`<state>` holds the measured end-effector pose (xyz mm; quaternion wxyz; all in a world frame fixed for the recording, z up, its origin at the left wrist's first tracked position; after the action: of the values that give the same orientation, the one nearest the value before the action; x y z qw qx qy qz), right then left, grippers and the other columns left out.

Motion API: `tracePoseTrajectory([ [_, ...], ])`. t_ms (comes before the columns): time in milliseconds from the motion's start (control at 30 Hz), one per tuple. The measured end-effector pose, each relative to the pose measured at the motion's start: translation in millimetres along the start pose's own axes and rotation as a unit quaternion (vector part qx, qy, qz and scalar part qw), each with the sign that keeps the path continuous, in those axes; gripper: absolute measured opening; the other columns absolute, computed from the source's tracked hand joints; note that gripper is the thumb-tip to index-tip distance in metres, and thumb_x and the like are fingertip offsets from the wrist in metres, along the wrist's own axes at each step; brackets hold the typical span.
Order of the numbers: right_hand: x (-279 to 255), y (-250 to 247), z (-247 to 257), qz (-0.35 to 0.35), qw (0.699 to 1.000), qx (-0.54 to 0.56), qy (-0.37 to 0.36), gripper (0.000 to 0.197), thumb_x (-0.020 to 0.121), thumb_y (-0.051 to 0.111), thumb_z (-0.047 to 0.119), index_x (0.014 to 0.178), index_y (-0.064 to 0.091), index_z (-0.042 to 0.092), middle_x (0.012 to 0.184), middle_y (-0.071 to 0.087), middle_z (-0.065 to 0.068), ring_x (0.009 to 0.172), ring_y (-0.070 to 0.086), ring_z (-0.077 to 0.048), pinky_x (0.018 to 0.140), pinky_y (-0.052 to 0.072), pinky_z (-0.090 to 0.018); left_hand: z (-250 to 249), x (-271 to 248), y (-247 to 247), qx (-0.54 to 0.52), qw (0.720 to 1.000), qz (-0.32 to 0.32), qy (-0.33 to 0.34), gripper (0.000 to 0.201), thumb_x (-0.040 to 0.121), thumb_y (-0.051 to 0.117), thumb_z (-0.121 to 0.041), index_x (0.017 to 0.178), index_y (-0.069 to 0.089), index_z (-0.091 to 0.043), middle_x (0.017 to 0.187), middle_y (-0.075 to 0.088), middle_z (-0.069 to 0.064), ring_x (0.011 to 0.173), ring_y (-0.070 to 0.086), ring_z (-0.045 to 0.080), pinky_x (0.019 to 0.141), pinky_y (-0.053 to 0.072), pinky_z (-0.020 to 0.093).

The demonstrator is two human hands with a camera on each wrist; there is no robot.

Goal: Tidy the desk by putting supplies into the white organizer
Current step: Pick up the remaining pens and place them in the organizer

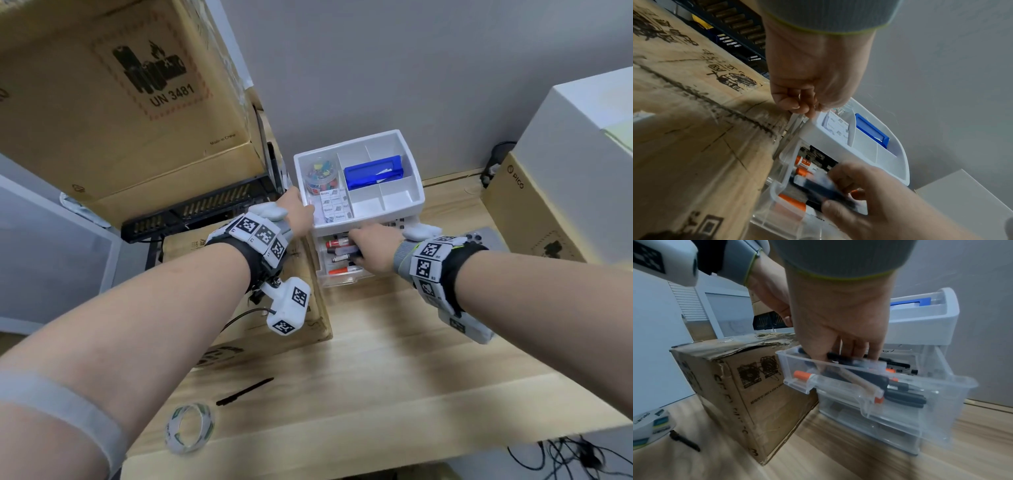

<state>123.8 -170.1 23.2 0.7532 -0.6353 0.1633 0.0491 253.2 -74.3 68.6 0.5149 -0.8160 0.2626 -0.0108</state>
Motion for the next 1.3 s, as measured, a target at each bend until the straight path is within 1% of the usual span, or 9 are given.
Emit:
tracePoseTrajectory([
  [167, -10, -10, 2, -0.064, 0.997, 0.04, -0.011, 0.026, 0.087, 0.056, 0.023, 0.111, 0.058, 0.014, 0.11, 0.061, -0.005, 0.101, 0.059, -0.026, 0.077, 0.053, -0.036, -4, 2, 0, 0.02, 1.0, 0.011, -0.002, 0.03, 0.102, 0.048, -0.019, 0.127, 0.05, -0.002, 0.123, 0.06, 0.016, 0.1, 0.057, 0.027, 0.077, 0.039, 0.031],
  [233, -24, -20, 9, -0.134, 0.988, 0.038, -0.062, 0.022, 0.085, 0.054, 0.021, 0.105, 0.058, 0.012, 0.104, 0.06, -0.006, 0.097, 0.058, -0.027, 0.071, 0.048, -0.034, -5, 3, 0, 0.023, 1.0, 0.019, -0.006, 0.032, 0.102, 0.048, -0.02, 0.13, 0.05, -0.004, 0.126, 0.06, 0.014, 0.108, 0.059, 0.029, 0.081, 0.042, 0.032],
  [300, -45, -25, 25, -0.165, 0.976, 0.048, -0.137, 0.015, 0.085, 0.053, 0.023, 0.094, 0.057, 0.013, 0.09, 0.062, -0.006, 0.08, 0.059, -0.028, 0.061, 0.041, -0.031, -4, 3, -1, 0.023, 1.0, 0.019, -0.008, 0.034, 0.101, 0.049, -0.02, 0.13, 0.051, -0.003, 0.125, 0.061, 0.016, 0.111, 0.06, 0.032, 0.084, 0.043, 0.035],
  [400, -68, -2, 46, -0.067, 0.977, 0.0, -0.203, 0.01, 0.086, 0.049, 0.029, 0.081, 0.049, 0.021, 0.072, 0.064, -0.005, 0.063, 0.059, -0.03, 0.054, 0.041, -0.031, -5, 2, -4, 0.045, 0.999, 0.017, -0.007, 0.037, 0.099, 0.049, -0.018, 0.131, 0.049, 0.0, 0.124, 0.061, 0.021, 0.114, 0.059, 0.037, 0.09, 0.045, 0.04],
  [500, -65, 25, 37, 0.017, 0.987, -0.063, -0.145, 0.019, 0.087, 0.046, 0.031, 0.094, 0.056, 0.016, 0.088, 0.067, -0.008, 0.076, 0.064, -0.031, 0.06, 0.046, -0.032, -5, 2, -2, 0.051, 0.998, 0.021, -0.012, 0.037, 0.099, 0.048, -0.017, 0.132, 0.047, 0.001, 0.126, 0.06, 0.021, 0.116, 0.058, 0.038, 0.092, 0.046, 0.041],
  [767, -21, 27, 9, 0.016, 0.999, -0.001, -0.028, 0.035, 0.09, 0.051, 0.031, 0.12, 0.047, 0.015, 0.109, 0.067, -0.01, 0.094, 0.065, -0.031, 0.065, 0.044, -0.032, -5, 1, 0, 0.055, 0.998, 0.019, -0.016, 0.035, 0.099, 0.047, -0.014, 0.131, 0.047, 0.001, 0.124, 0.06, 0.021, 0.114, 0.058, 0.038, 0.09, 0.046, 0.041],
  [833, -6, 22, 7, 0.021, 1.0, 0.016, -0.014, 0.035, 0.09, 0.051, 0.03, 0.121, 0.046, 0.013, 0.11, 0.066, -0.011, 0.097, 0.063, -0.032, 0.07, 0.049, -0.034, -5, 3, 0, 0.053, 0.998, 0.021, -0.017, 0.035, 0.098, 0.047, -0.014, 0.13, 0.047, 0.0, 0.123, 0.06, 0.021, 0.113, 0.059, 0.038, 0.089, 0.047, 0.041],
  [1000, 18, 22, 10, 0.024, 1.0, 0.002, -0.001, 0.037, 0.091, 0.051, 0.03, 0.121, 0.045, 0.01, 0.117, 0.064, -0.014, 0.106, 0.059, -0.033, 0.077, 0.046, -0.036, -2, 2, 1, 0.061, 0.998, 0.027, -0.02, 0.039, 0.097, 0.049, -0.017, 0.132, 0.044, -0.001, 0.122, 0.062, 0.02, 0.111, 0.061, 0.038, 0.089, 0.048, 0.041],
  [1300, 16, 24, 10, 0.017, 1.0, 0.007, -0.001, 0.039, 0.092, 0.053, 0.033, 0.122, 0.046, 0.009, 0.12, 0.06, -0.014, 0.113, 0.055, -0.032, 0.085, 0.047, -0.038, -5, -1, 1, 0.059, 0.998, 0.031, -0.015, 0.038, 0.096, 0.049, -0.014, 0.132, 0.044, 0.0, 0.122, 0.061, 0.021, 0.112, 0.061, 0.038, 0.09, 0.048, 0.041],
])
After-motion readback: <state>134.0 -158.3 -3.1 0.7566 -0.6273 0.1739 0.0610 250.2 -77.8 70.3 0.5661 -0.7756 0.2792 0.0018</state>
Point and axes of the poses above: each hand's wrist, its own x-axis towards the middle knuckle, its own y-axis out of the palm, z = x × y, the point moved 7 cm from there along x, towards the middle knuckle
